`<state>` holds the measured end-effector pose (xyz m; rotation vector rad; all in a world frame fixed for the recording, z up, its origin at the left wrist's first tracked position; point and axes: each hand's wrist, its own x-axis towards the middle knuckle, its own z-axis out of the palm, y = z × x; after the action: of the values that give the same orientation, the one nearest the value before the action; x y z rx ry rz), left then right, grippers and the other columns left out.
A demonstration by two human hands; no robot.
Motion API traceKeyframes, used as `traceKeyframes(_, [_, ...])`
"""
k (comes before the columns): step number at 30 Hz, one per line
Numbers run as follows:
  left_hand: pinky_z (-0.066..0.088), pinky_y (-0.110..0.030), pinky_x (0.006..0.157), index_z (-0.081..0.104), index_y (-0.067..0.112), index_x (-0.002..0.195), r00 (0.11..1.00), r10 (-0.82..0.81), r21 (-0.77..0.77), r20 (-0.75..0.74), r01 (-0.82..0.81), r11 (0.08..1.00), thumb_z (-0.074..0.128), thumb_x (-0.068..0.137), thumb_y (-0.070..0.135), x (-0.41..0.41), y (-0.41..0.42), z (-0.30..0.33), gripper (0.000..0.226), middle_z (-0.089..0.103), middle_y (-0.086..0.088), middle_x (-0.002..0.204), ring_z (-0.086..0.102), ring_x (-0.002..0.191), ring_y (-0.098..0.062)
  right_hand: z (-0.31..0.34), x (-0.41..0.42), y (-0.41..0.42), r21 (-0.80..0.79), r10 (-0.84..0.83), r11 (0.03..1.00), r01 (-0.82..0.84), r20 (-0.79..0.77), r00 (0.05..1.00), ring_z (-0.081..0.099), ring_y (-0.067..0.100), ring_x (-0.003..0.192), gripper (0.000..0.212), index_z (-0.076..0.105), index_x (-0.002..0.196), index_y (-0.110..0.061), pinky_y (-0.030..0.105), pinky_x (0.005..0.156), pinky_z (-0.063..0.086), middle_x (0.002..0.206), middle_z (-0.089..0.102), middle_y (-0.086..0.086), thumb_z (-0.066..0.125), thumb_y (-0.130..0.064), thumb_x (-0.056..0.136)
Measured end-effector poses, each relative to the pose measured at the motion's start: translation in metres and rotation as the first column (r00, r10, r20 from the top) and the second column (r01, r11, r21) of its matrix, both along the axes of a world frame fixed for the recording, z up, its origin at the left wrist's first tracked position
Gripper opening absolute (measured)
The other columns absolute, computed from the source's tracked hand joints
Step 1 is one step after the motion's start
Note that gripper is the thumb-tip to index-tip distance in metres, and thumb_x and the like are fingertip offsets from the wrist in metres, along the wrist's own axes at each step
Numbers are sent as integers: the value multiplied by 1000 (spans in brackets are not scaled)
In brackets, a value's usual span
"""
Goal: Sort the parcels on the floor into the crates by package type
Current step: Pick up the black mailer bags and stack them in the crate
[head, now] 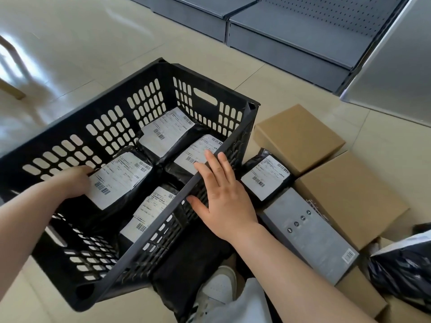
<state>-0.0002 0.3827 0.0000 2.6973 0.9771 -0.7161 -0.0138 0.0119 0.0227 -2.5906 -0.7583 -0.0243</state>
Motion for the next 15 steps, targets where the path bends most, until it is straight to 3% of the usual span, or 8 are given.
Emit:
traceKeyframes(3, [31, -40, 110, 25, 15, 154, 999, 25, -151, 47, -18, 988, 52, 98, 31, 3, -25, -1, 64, 42, -19, 148, 40, 135, -36, -2, 0, 1, -6, -2, 1000, 2, 16, 1000, -6, 22, 155, 70, 19, 154, -25, 41, 107, 43, 168, 1, 0, 45, -56, 96])
traceKeyframes(7, [35, -46, 109, 4, 23, 157, 995, -97, -95, 35, 100, 990, 72, 77, 59, -1, -47, -11, 111, 31, -20, 152, 39, 134, -39, -3, -1, 2, -11, -4, 1000, 4, 25, 1000, -6, 24, 155, 72, 17, 154, -24, 42, 109, 41, 168, 2, 2, 47, -55, 96])
traceKeyframes(11, [40, -47, 104, 3, 27, 156, 989, -146, -54, -15, 145, 988, 86, 69, 43, -3, -54, -19, 121, 26, -17, 150, 42, 129, -38, -4, -1, 3, -15, -6, 1000, 7, 36, 999, -5, 26, 155, 73, 16, 154, -24, 42, 109, 41, 168, 2, 3, 45, -56, 95])
traceKeyframes(15, [41, -47, 105, -1, 26, 157, 987, -160, -40, -20, 159, 986, 87, 68, 42, -1, -56, -25, 126, 23, -15, 153, 42, 130, -37, -5, -1, 3, -17, -11, 1000, 11, 38, 999, -5, 26, 155, 74, 16, 155, -23, 42, 109, 41, 168, 2, 4, 43, -57, 95])
